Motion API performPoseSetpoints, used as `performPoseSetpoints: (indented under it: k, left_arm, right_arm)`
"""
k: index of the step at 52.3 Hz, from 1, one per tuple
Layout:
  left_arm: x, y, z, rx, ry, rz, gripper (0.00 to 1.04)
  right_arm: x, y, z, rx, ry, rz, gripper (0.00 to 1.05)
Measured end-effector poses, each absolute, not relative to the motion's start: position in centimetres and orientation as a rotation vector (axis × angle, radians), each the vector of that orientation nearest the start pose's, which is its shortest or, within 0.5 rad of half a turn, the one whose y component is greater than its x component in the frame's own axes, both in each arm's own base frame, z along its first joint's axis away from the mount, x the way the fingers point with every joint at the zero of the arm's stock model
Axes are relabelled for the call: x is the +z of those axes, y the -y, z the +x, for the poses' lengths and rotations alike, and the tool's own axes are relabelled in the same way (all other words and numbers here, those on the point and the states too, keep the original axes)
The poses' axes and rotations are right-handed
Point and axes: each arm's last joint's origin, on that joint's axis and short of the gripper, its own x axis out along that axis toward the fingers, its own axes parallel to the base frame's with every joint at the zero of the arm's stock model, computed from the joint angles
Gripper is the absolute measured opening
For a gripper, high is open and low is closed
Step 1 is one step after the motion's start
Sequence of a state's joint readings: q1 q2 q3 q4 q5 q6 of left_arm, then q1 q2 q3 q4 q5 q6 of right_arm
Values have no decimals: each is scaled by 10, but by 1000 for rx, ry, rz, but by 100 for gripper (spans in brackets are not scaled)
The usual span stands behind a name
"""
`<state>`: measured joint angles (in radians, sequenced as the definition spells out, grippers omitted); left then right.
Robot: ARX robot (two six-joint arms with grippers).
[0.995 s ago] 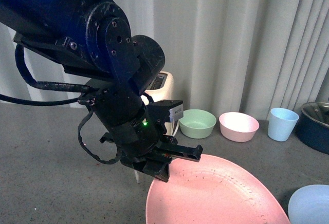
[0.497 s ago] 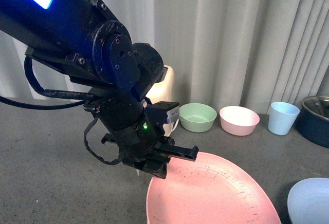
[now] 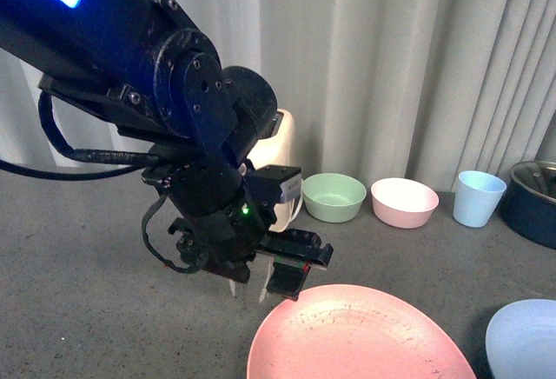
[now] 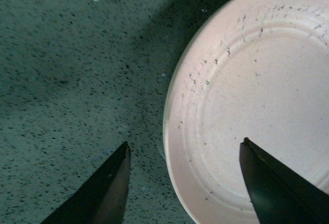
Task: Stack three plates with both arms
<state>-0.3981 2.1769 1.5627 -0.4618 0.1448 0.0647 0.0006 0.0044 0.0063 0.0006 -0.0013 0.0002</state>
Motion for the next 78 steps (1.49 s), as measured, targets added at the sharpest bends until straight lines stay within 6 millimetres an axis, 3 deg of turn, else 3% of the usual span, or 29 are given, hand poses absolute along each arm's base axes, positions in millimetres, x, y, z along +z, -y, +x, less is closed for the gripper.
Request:
performPoseSetpoints:
  k: [9, 18, 25, 32, 39, 45, 54, 78]
  left_arm:
    - [187, 165, 407, -466, -842, 282, 99]
    - [230, 148, 374, -478, -638, 396, 98]
    - [243, 137, 347, -502, -571, 459, 98]
    - [244, 114, 313, -113, -225, 271, 78]
    - [248, 71, 259, -4, 24, 45, 53]
    - [232, 52, 235, 9, 28, 13, 33]
    - [205, 38, 211, -19, -27, 18, 5]
    - [182, 11, 161, -4, -8, 2, 4]
  right_arm:
    - [165, 0, 98, 2, 2, 0, 97]
    - [165, 0, 98, 2, 2, 0, 97]
    - [165, 0, 98, 2, 2, 0, 97]
    - [165, 0, 98, 3, 2, 0, 97]
    - [165, 0, 98, 0, 2, 1, 97]
    - [165, 0, 98, 3, 2, 0, 97]
    - [165, 0, 98, 0, 2, 0, 97]
    - [165, 0, 98, 2, 2, 0, 97]
